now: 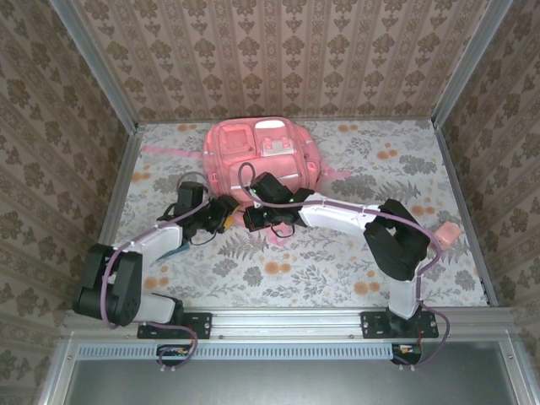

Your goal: Pack the student bag

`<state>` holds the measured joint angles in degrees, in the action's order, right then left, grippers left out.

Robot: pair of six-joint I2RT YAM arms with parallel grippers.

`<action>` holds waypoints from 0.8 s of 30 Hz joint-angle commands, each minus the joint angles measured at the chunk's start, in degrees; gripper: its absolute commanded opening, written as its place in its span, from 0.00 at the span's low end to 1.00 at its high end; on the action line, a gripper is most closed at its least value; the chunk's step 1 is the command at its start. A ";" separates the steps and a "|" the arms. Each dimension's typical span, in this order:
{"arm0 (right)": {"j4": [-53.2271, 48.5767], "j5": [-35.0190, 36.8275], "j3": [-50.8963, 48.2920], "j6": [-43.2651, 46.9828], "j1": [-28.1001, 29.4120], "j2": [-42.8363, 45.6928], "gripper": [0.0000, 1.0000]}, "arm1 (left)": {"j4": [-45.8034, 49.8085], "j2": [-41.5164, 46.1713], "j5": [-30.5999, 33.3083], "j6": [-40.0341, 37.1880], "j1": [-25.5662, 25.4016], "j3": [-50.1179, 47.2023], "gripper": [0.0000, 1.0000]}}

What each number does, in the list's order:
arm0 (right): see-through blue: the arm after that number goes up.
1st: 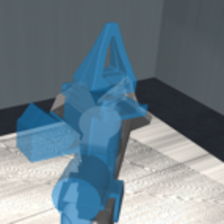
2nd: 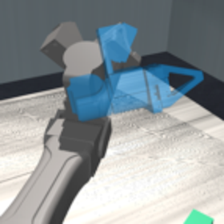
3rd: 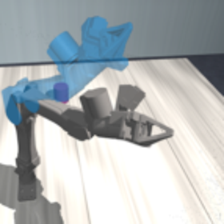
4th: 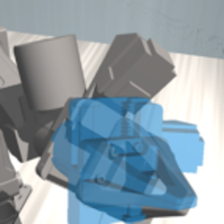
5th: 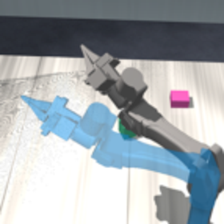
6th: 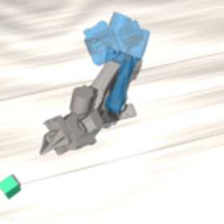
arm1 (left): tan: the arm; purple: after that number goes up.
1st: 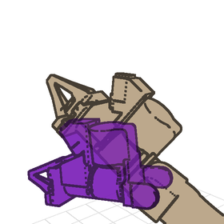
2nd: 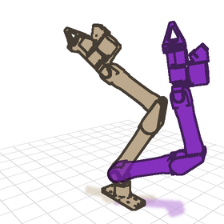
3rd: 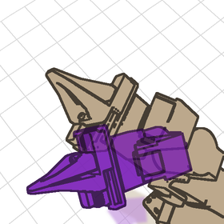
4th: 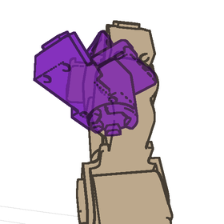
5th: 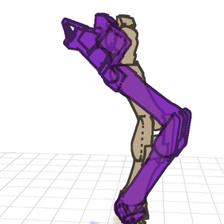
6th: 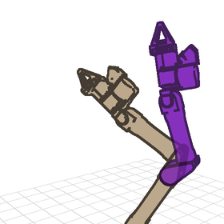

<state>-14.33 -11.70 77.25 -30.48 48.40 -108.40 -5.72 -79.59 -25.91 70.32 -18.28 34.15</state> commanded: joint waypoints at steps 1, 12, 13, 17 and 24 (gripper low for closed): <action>-2.24 2.41 2.20 -0.28 1.37 -0.31 0.00 | -4.08 -1.97 0.77 1.46 -0.61 0.46 0.49; -20.29 24.95 0.24 -7.77 2.87 3.72 0.00 | -3.55 -3.46 3.06 -0.25 -1.13 1.27 0.06; -22.04 28.03 -0.60 -8.90 2.86 4.65 0.00 | -3.57 -3.42 3.06 -0.49 -1.14 1.31 0.04; -26.89 38.20 -4.67 -12.91 2.43 8.69 0.00 | -2.78 -3.11 3.24 -1.31 -1.13 1.78 0.00; -19.49 29.35 -10.60 -8.07 -1.45 13.44 0.00 | -1.55 -2.50 2.80 -2.92 -1.14 3.02 0.00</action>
<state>-33.43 18.85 68.75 -40.49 48.58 -97.12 -7.18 -82.87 -24.82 69.97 -19.68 34.79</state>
